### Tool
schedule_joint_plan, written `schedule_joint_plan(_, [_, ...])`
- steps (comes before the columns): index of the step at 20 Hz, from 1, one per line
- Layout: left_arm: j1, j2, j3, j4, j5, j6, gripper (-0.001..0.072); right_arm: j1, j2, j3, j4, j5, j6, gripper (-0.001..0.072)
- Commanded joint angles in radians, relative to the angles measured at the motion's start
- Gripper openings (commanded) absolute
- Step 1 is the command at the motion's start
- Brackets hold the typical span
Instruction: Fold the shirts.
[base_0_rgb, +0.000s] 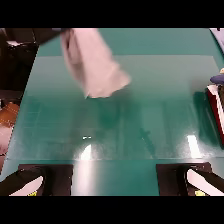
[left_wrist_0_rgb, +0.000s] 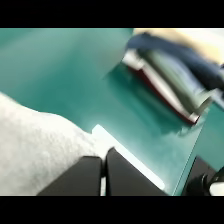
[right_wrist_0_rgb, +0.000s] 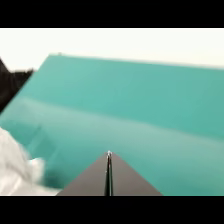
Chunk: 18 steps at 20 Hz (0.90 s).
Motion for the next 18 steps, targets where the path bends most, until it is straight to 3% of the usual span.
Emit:
schedule_joint_plan(1, [-0.140,-0.013,0.187,0.000,0.115,0.009,0.0018,0.000,0.026,0.000,-0.001,-0.081,0.000,0.0013])
schedule_joint_plan(4, [-0.146,-0.039,0.193,0.086,0.061,0.000,0.0018,0.000,0.034,0.000,-0.001,-0.072,0.000,0.0013])
schedule_joint_plan(8, [-0.146,-0.156,0.174,0.381,-0.153,-0.051,0.0019,0.000,0.035,0.000,0.000,-0.048,0.000,0.0013])
schedule_joint_plan(12, [-0.103,-0.266,-0.023,0.645,-0.143,-0.164,0.0022,0.000,0.035,0.000,-0.001,0.006,0.000,0.0013])
schedule_joint_plan(13, [-0.068,-0.288,-0.080,0.664,-0.156,-0.173,0.0236,0.000,0.035,0.000,-0.002,0.016,0.000,0.0013])
schedule_joint_plan(14, [-0.027,-0.303,-0.130,0.664,-0.176,-0.192,0.0545,0.000,0.035,0.000,-0.002,0.019,0.000,0.0013])
schedule_joint_plan(15, [0.024,-0.309,-0.177,0.664,-0.206,-0.219,0.0590,0.000,0.035,0.000,-0.002,0.021,0.000,0.0013])
schedule_joint_plan(18, [0.175,-0.295,-0.299,0.649,-0.265,-0.222,0.0590,0.000,0.035,0.000,-0.002,0.023,0.000,0.0013])
